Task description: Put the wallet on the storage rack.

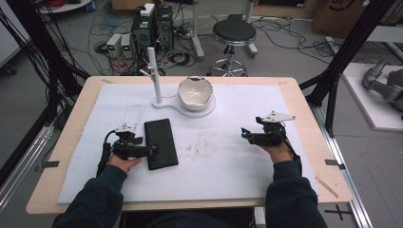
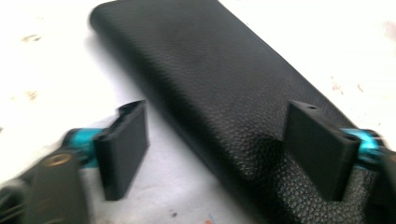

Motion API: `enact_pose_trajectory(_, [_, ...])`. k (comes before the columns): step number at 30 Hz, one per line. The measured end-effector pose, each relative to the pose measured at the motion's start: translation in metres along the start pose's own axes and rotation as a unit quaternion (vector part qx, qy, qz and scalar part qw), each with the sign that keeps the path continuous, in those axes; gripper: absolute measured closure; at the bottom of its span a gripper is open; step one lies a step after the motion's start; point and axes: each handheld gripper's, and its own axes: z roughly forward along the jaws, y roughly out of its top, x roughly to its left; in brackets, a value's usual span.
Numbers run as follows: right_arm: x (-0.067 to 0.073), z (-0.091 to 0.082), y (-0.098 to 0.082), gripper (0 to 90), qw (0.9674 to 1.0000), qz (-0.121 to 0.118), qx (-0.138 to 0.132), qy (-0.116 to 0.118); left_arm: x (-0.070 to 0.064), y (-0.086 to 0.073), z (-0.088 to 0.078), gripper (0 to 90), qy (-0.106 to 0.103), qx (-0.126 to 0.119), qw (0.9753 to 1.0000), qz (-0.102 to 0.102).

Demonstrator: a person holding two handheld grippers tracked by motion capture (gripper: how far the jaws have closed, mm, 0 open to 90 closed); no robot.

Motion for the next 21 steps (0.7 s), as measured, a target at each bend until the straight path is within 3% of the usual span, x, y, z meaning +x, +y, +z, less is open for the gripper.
enact_pose_trajectory(1, [-0.0001,0.0002,-0.0002,21.7,1.0000,-0.001,0.001,0.000,-0.0025,0.0001,0.0007,15.9,0.004,-0.001,1.0000,0.002])
enact_pose_trajectory(2, [0.0003,0.0004,-0.0002,21.7,1.0000,-0.001,0.001,-0.001,-0.0035,-0.0002,0.0010,19.8,-0.009,-0.007,0.9999,-0.002])
enact_pose_trajectory(3, [0.0008,0.0005,-0.0002,21.7,1.0000,-0.001,0.003,0.000,-0.0049,-0.0005,0.0020,27.3,-0.011,-0.009,0.9999,-0.003])
enact_pose_trajectory(5, [0.0015,0.0013,0.0000,21.9,1.0000,-0.003,0.001,0.001,-0.0061,-0.0003,0.0030,33.8,-0.022,-0.013,0.9997,-0.002])
enact_pose_trajectory(10, [0.0021,0.0027,0.0002,23.2,1.0000,-0.005,0.005,0.001,-0.0008,-0.0004,0.0025,58.3,-0.048,-0.031,0.9978,-0.033])
enact_pose_trajectory(13, [0.0014,0.0025,-0.0001,23.2,1.0000,-0.003,0.005,0.000,0.0001,-0.0007,0.0024,71.2,-0.070,-0.038,0.9960,-0.040])
enact_pose_trajectory(17, [0.0003,0.0013,-0.0007,23.2,1.0000,0.002,0.006,-0.001,-0.0001,-0.0001,0.0024,78.4,-0.106,-0.050,0.9917,-0.052])
enact_pose_trajectory(21, [-0.0009,0.0009,-0.0017,23.3,1.0000,0.004,0.005,-0.001,0.0008,0.0035,-0.0046,80.5,-0.128,-0.088,0.9863,-0.056])
